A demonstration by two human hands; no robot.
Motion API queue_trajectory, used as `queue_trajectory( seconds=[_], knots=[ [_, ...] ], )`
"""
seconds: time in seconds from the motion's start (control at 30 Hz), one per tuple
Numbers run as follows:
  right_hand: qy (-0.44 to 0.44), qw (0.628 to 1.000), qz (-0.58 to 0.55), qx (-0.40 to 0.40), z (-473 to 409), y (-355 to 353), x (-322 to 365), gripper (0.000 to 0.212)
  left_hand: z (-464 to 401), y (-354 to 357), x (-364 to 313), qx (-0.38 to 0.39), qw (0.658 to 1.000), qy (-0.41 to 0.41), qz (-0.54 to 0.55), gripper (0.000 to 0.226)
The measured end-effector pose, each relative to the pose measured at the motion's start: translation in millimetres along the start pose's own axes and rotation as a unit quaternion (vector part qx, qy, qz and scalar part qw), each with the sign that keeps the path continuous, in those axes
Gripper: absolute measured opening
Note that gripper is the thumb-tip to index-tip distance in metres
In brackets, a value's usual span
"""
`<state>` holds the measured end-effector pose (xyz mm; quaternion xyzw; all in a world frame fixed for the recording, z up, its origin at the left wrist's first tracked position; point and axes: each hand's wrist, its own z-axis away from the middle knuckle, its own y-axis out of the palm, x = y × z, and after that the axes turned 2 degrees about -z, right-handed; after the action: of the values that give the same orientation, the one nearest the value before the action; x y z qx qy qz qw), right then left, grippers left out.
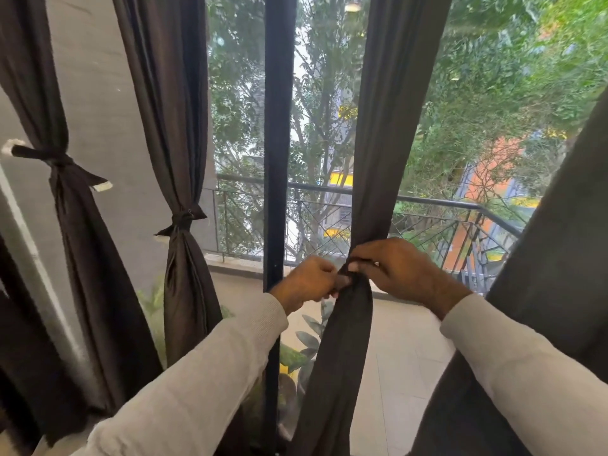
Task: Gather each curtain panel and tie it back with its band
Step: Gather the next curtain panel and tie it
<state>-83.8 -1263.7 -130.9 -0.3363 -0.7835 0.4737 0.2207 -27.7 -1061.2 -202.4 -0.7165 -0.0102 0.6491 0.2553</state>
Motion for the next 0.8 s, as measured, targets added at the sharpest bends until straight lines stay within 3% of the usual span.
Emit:
queue_trajectory(
  seconds=[0.13,0.23,0.33,0.57,0.67,0.8],
  knots=[
    [0.086,0.972,-0.191,-0.105,7.4,19.1,3.0,0.011,10.8,-2.0,-0.4,-0.057,0.979,0.159,0.115,0.048],
    [0.122,0.925,-0.326,-0.152,18.6,31.5,3.0,0.018,22.3,-2.4,2.3,-0.057,0.951,0.219,0.21,0.033],
    [0.14,0.88,-0.407,-0.2,29.3,44.3,-0.9,0.038,27.7,-0.8,2.0,-0.067,0.932,0.25,0.255,0.026],
    [0.182,0.834,-0.426,-0.3,26.7,51.7,10.3,0.043,26.3,14.7,-7.5,-0.05,0.92,0.274,0.277,0.023],
    [0.214,0.81,-0.421,-0.348,26.7,45.0,16.9,0.04,29.9,18.9,-10.5,-0.011,0.921,0.27,0.281,0.046],
    [0.237,0.799,-0.414,-0.365,28.6,42.5,26.8,0.035,34.7,29.9,-22.9,-0.185,0.913,0.31,0.19,0.037]
  ],
)
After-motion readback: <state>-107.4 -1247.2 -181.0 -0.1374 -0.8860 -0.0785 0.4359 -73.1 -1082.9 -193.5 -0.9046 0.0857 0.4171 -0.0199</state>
